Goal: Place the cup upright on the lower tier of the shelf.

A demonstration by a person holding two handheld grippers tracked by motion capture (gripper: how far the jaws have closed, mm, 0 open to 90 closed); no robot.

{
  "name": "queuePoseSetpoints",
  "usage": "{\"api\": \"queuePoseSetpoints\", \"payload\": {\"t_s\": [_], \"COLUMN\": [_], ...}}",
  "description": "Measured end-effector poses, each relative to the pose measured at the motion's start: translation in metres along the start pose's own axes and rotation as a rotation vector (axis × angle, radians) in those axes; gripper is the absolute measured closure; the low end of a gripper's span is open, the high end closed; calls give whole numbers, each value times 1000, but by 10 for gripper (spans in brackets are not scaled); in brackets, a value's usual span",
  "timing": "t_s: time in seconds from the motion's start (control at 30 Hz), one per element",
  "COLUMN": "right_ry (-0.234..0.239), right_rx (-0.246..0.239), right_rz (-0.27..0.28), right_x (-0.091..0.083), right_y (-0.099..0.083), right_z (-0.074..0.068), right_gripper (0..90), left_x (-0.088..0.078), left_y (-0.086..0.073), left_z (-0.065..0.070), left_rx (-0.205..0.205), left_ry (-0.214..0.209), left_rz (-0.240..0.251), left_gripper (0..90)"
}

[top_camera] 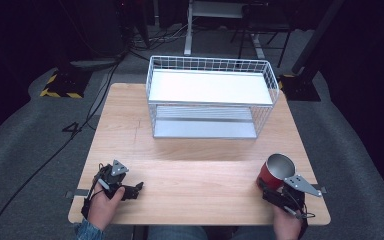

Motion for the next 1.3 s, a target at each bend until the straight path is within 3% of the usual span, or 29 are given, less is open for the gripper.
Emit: {"api": "queuePoseSetpoints", "payload": {"t_s": [0.57, 0.9, 1.3], "right_ry": [40, 95, 148], "right_rx": [-26, -58, -85], "right_rz": [23, 35, 23], "right_x": [-2, 15, 43], "right_y": [46, 81, 106], "right_z": [9, 3, -8], "right_gripper": [171, 171, 171], "left_x": [0, 0, 0], "left_y": [0, 0, 0], "left_z": [0, 0, 0], "left_rx": [0, -1, 0], "left_ry": [0, 0, 1], "left_rz": [2, 3, 2], "left_gripper": [1, 0, 0]}}
Point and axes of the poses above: each handheld gripper's, and its own axes: x roughly forward along the jaws, y roughly out of its top, z roughly to its right, the point moved 7 cm from there along x, roughly forward along the jaws, and after that the axes turned 13 degrees about -x, right-handed, at the moved point
